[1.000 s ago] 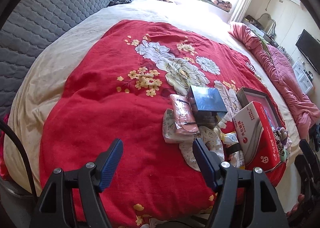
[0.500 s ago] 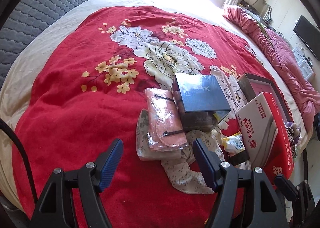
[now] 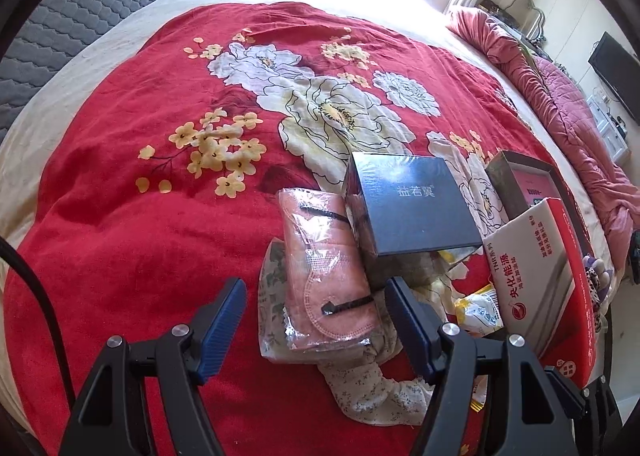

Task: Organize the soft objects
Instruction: 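Grasp the pink mask packet with the left tool while the right tool grasps the white scrunchie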

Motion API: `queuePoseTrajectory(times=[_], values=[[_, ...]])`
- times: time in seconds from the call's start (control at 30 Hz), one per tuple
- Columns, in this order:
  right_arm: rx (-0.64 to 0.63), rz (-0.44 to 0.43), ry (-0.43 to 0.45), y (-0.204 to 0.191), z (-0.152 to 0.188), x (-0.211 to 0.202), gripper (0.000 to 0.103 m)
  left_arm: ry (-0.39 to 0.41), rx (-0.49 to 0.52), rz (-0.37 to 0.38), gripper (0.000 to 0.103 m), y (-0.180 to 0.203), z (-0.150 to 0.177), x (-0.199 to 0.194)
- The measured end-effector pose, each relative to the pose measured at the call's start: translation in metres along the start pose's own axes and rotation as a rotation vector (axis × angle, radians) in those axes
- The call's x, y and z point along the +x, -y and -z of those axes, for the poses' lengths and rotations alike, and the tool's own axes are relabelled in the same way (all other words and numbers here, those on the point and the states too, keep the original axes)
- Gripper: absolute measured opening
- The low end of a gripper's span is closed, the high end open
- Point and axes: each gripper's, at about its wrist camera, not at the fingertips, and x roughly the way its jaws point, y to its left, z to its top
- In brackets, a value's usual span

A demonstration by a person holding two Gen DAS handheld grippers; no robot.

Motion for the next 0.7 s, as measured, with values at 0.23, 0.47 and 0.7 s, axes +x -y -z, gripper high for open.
queuePoseTrajectory(times=[0.23,0.47,0.7], values=[[-0.018,-0.016,-0.053,-0.01,-0.006,0.031,0.074,-0.029,0.026,0.027,0.063,0.005,-0.005,0.008],[-0.065,-0.021,-0.11,-0.022,-0.005,0.065,0.074,-0.046,-0.003,0.1,0.044,-0.011,-0.003,0.015],[-0.092,-0.002,-0.154,-0.027,-0.005,0.097,0.074,-0.029,-0.033,0.19,0.039,-0.024,-0.006,0.012]])
